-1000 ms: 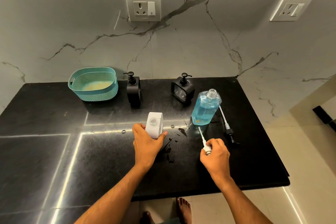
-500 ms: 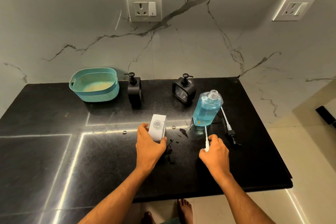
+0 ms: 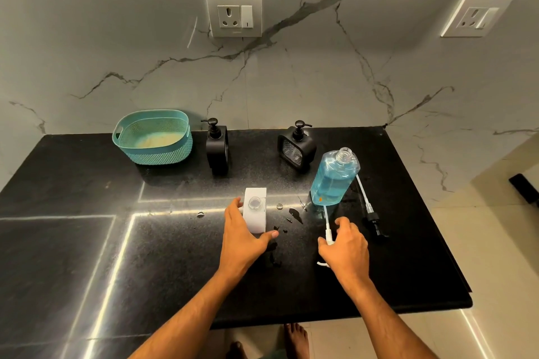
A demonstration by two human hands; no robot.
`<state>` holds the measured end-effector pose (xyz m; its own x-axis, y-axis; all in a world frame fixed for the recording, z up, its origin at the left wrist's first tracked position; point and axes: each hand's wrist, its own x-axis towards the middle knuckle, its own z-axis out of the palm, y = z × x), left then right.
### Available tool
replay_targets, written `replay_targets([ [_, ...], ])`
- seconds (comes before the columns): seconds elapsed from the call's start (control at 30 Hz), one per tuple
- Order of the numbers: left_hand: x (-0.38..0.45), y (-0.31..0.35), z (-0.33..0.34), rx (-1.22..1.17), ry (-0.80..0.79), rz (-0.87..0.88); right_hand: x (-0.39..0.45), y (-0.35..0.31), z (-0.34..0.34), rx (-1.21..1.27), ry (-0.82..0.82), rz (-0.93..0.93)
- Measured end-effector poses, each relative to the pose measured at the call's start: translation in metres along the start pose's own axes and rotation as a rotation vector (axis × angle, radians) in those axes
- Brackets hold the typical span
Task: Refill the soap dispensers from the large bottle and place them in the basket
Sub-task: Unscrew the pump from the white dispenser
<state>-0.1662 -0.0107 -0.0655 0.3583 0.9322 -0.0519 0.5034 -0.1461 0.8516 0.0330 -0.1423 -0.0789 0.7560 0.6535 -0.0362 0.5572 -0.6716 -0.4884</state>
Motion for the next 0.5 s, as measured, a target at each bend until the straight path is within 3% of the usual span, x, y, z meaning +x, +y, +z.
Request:
replay_targets([
  [0.5, 0.0020, -0.0096, -0.0028, -0.107, -0.053, 0.041, -0.0013, -0.0031, -0.0015, -0.034, -0.012, -0.009],
])
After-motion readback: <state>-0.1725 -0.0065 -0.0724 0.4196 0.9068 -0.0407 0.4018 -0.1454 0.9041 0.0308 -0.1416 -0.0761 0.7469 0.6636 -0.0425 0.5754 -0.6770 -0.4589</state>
